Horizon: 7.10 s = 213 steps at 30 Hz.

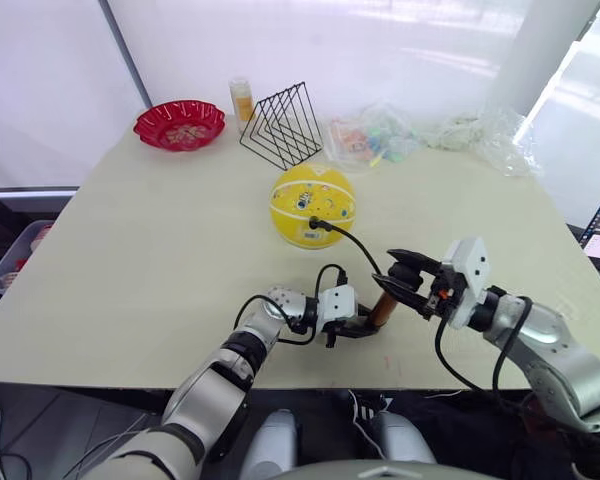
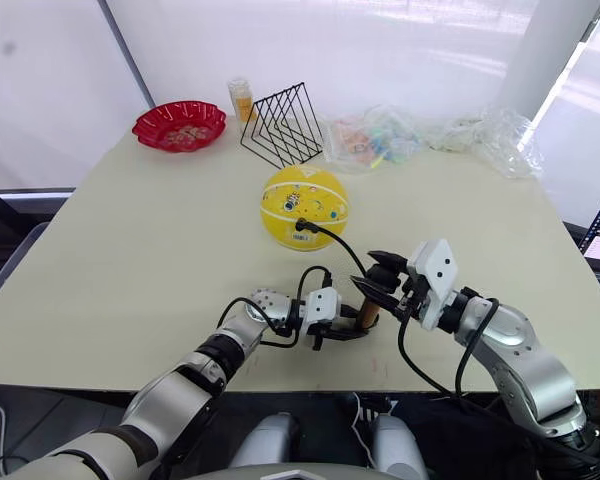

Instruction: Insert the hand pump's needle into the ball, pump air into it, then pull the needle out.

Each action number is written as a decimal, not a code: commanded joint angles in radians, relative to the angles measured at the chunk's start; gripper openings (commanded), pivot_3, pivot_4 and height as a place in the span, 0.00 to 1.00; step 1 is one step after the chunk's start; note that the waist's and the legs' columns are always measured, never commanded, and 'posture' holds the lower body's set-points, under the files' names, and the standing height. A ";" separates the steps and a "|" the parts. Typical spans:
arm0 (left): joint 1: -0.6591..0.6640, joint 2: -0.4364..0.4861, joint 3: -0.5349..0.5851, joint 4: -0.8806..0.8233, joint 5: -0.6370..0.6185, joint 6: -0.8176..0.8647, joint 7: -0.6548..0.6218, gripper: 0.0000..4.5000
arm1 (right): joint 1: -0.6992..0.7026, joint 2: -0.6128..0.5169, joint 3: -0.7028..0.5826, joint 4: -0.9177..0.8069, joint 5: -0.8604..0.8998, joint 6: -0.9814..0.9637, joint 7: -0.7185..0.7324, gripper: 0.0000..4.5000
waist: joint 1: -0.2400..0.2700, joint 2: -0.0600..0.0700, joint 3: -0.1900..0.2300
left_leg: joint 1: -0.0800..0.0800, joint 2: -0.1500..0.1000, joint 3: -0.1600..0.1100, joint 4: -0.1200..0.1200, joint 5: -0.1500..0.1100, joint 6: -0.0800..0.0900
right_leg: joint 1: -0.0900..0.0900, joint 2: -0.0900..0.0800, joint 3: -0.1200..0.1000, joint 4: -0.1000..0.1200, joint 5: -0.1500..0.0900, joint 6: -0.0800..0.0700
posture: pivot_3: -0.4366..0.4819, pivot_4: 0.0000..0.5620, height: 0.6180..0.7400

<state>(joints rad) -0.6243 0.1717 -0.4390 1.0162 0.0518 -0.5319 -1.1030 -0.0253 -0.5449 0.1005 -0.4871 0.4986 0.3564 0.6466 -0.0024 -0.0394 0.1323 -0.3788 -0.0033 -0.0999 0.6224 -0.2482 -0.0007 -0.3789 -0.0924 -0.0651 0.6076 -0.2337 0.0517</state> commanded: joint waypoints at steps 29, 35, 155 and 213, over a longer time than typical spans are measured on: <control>0.059 0.063 -0.039 0.131 0.111 0.079 0.025 0.25 | -0.254 -0.204 -0.387 -0.177 0.458 0.354 -0.091 0.45 | 0.014 0.012 0.016 | -0.003 -0.002 0.002 0.003 0.001 0.002 | -0.001 0.004 0.000 0.000 0.000 0.001 | 0.48 0.27 0.97; 0.057 0.062 -0.033 0.126 0.106 0.073 0.029 0.25 | -0.233 -0.267 -0.331 -0.202 0.436 0.398 -0.076 0.45 | 0.015 0.013 0.017 | -0.003 -0.002 0.001 0.003 0.002 0.003 | -0.001 0.004 -0.001 0.000 0.000 0.001 | 0.48 0.27 0.97; 0.240 0.138 0.190 -0.449 -0.218 0.219 -0.206 1.00 | -0.005 -0.049 -0.093 -0.019 0.061 0.121 0.068 0.45 | -0.009 0.028 0.021 | -0.006 -0.003 0.010 0.002 0.002 0.004 | -0.007 0.009 0.003 0.003 0.002 0.001 | 0.48 0.27 0.97; 0.477 0.509 0.496 -1.239 -0.643 0.714 -0.165 1.00 | -0.206 -0.275 -0.160 0.318 -0.515 -0.551 0.090 0.44 | 0.014 0.035 0.046 | -0.018 -0.009 0.023 0.023 0.003 0.004 | -0.025 0.007 0.020 0.029 0.005 -0.003 | 0.48 0.27 0.97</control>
<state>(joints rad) -0.1526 0.6808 0.0332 -0.1802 -0.5672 0.1783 -1.2779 -0.2206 -0.8006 -0.0380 -0.1612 0.0008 -0.1421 0.7481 0.0112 -0.0043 0.1787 -0.3971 -0.0124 -0.0766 0.6464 -0.2453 0.0038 -0.4044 -0.0854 -0.0446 0.6374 -0.2284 0.0487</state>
